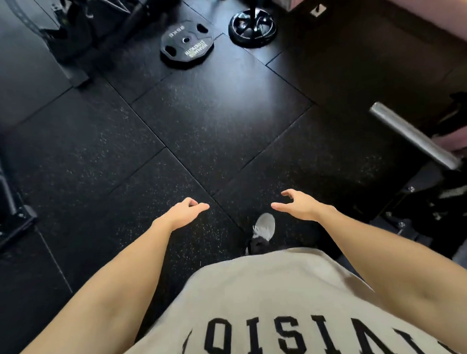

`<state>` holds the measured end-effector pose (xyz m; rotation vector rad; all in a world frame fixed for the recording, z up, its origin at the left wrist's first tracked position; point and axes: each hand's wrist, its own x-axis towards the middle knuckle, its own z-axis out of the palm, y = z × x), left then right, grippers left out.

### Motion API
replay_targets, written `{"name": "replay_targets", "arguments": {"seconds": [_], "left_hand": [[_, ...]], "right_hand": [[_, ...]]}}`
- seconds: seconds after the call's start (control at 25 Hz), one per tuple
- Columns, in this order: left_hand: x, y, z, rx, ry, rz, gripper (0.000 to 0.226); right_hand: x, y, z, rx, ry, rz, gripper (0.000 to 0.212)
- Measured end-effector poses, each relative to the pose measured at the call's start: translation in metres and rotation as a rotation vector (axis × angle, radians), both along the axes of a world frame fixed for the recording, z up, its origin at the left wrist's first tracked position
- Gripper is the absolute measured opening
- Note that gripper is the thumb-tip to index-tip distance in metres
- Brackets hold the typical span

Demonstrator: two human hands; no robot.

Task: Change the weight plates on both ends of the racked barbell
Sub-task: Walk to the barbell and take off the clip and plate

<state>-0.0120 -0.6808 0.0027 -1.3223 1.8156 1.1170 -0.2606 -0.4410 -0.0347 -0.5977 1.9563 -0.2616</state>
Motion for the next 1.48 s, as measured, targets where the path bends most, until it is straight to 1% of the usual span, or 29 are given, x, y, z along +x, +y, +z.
{"name": "replay_targets", "arguments": {"seconds": [0.08,0.16,0.28,0.36,0.56,0.76,0.88,1.04,1.2,1.36,1.48], "left_hand": [[-0.039,-0.036,0.006,-0.003,0.004,0.021,0.060],[-0.074,-0.070,0.011,-0.021,0.028,0.059,0.061],[-0.120,-0.116,0.012,-0.024,0.068,0.086,0.063],[-0.151,-0.153,0.010,-0.021,0.065,0.090,0.064],[-0.245,-0.285,-0.004,-0.039,0.076,0.024,0.068],[-0.345,-0.417,0.012,-0.046,0.103,-0.072,0.068],[-0.407,-0.479,0.023,-0.067,0.102,-0.133,0.066],[-0.487,-0.540,0.024,-0.072,0.105,-0.165,0.065],[-0.592,-0.591,0.025,-0.110,0.150,-0.226,0.063],[-0.691,-0.620,0.030,-0.135,0.185,-0.358,0.067],[-0.768,-0.628,0.031,-0.135,0.177,-0.529,0.065]], "right_hand": [[-0.044,-0.042,0.002,-0.008,-0.002,0.049,0.091],[-0.087,-0.084,0.009,-0.004,0.029,0.066,0.089],[-0.136,-0.140,0.011,-0.003,0.022,0.086,0.089],[-0.167,-0.178,0.006,-0.014,0.037,0.090,0.084],[-0.249,-0.292,-0.011,-0.012,0.035,0.052,0.080],[-0.328,-0.405,0.006,-0.043,0.052,-0.018,0.081],[-0.376,-0.460,0.019,-0.063,0.063,-0.077,0.079],[-0.445,-0.514,0.020,-0.060,0.094,-0.088,0.081],[-0.538,-0.560,0.020,-0.050,0.117,-0.108,0.083],[-0.610,-0.578,0.026,-0.055,0.129,-0.222,0.085],[-0.642,-0.566,0.030,-0.052,0.112,-0.395,0.085]]}}
